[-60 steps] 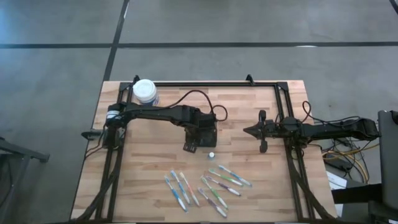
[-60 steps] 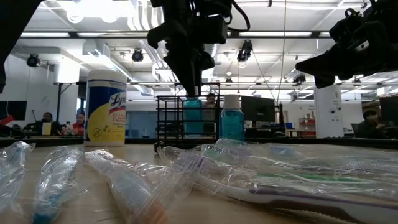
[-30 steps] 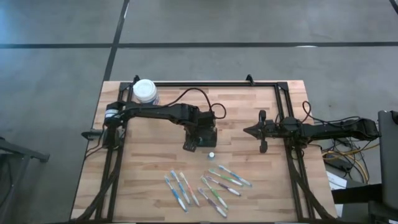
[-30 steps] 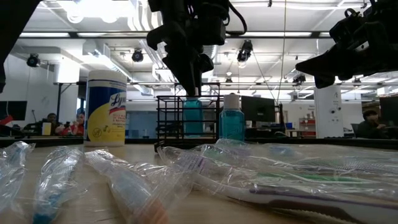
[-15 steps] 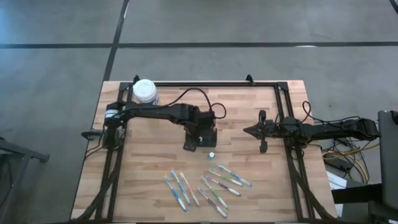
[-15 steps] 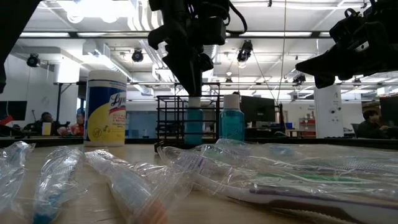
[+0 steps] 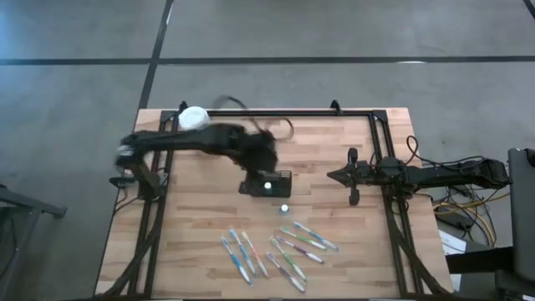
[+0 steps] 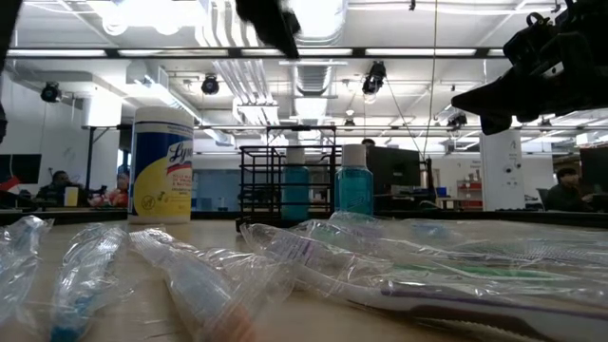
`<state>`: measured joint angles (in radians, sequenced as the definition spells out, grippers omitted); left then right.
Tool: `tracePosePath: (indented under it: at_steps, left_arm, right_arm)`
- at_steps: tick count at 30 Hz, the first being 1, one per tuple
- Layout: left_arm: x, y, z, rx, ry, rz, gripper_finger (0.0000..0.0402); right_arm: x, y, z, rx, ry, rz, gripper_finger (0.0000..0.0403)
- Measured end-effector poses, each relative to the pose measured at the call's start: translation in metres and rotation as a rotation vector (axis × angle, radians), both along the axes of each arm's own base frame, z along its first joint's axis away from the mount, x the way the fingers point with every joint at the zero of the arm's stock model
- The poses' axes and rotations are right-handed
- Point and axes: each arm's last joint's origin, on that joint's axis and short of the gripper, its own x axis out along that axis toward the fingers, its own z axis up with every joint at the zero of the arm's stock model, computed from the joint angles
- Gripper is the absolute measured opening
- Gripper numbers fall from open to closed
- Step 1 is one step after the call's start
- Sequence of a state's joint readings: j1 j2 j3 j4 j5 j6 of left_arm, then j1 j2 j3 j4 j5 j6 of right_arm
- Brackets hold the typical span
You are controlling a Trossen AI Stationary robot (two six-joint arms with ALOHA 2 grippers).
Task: Pick & Place toothbrushing station
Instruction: Put the blue mouthwash into the wire organizer
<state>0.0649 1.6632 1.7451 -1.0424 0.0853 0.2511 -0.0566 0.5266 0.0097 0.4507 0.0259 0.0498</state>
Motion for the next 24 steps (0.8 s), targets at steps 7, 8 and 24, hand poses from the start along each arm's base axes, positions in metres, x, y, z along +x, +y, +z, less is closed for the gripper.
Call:
tracePosePath:
  at_steps: [7, 8, 24]
  left_arm:
    - [-0.090, 0.005, 0.051, -0.002, -0.468, 0.144, 0.0026]
    - [-0.103, 0.008, 0.050, -0.001, -0.515, 0.195, 0.0013]
    - [-0.217, -0.001, -0.113, -0.053, -0.858, 0.251, 0.0002]
  right_arm:
    - [0.000, 0.000, 0.000, 0.003, 0.000, 0.000, 0.0008]
    - [0.000, 0.000, 0.000, 0.003, 0.000, 0.000, 0.0008]
    - [0.000, 0.000, 0.010, -0.007, -0.105, 0.000, 0.0008]
